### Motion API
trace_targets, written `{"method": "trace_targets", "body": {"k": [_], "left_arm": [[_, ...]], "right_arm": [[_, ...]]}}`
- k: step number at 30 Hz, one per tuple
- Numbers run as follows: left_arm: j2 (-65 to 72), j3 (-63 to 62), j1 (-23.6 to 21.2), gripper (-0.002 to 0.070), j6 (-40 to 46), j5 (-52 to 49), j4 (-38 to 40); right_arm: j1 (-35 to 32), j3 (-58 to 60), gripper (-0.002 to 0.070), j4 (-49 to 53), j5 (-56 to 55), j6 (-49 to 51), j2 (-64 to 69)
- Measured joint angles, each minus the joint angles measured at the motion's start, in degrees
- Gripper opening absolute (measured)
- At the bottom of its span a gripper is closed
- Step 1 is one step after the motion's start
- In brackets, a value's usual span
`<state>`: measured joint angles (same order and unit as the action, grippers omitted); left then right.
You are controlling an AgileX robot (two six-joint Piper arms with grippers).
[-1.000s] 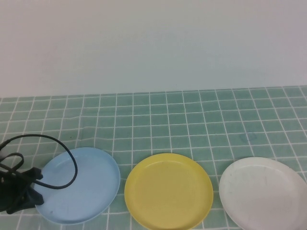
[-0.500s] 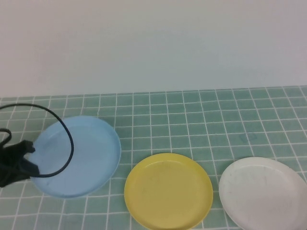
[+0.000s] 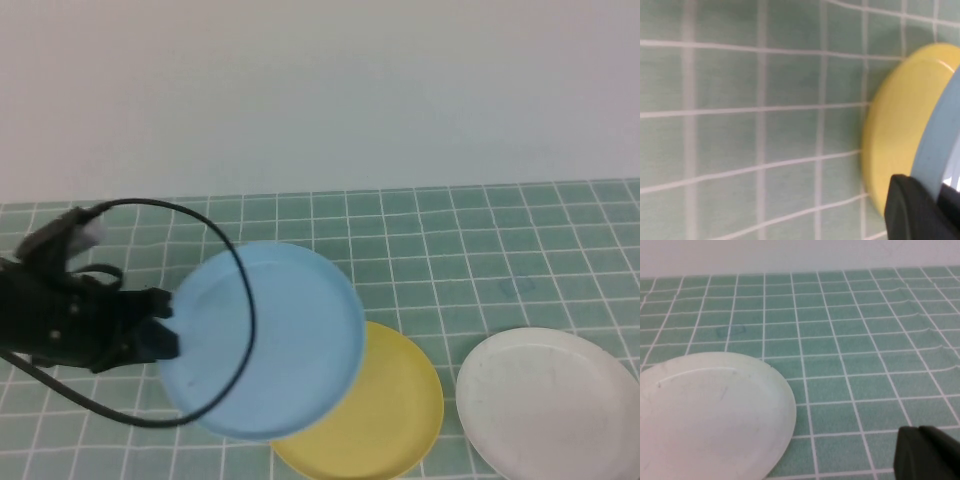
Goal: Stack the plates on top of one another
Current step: Place the blue plate on the yellow plate
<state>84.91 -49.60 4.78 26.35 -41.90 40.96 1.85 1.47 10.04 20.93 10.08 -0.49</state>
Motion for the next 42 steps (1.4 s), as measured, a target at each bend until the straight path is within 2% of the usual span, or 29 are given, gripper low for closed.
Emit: {"method": "trace_targets", "body": {"k": [5, 11, 17, 29, 42], "left_arm": [[1.0, 0.0, 7.7, -0.0001, -3.0, 6.3, -0.1], [5.3, 0.0, 11.1, 0.0000, -3.6, 8.4, 0.0], [9.3, 0.0, 11.2, 0.0000, -3.8, 8.0, 0.7], [10.3, -0.1, 11.2, 0.0001, 1.6, 7.8, 5.9], [13.0, -2.9, 11.2, 0.0001, 3.0, 6.0, 6.6]], "right_arm": [[0.0, 0.0, -0.0002, 0.0, 0.0, 0.0, 0.0], [0.0, 0.0, -0.0002, 0.0, 0.0, 0.0, 0.0], [0.0, 0.0, -0.0002, 0.0, 0.0, 0.0, 0.0], [0.0, 0.0, -0.0002, 0.0, 0.0, 0.0, 0.0], [0.0, 0.0, -0.0002, 0.0, 0.0, 0.0, 0.0]]}}
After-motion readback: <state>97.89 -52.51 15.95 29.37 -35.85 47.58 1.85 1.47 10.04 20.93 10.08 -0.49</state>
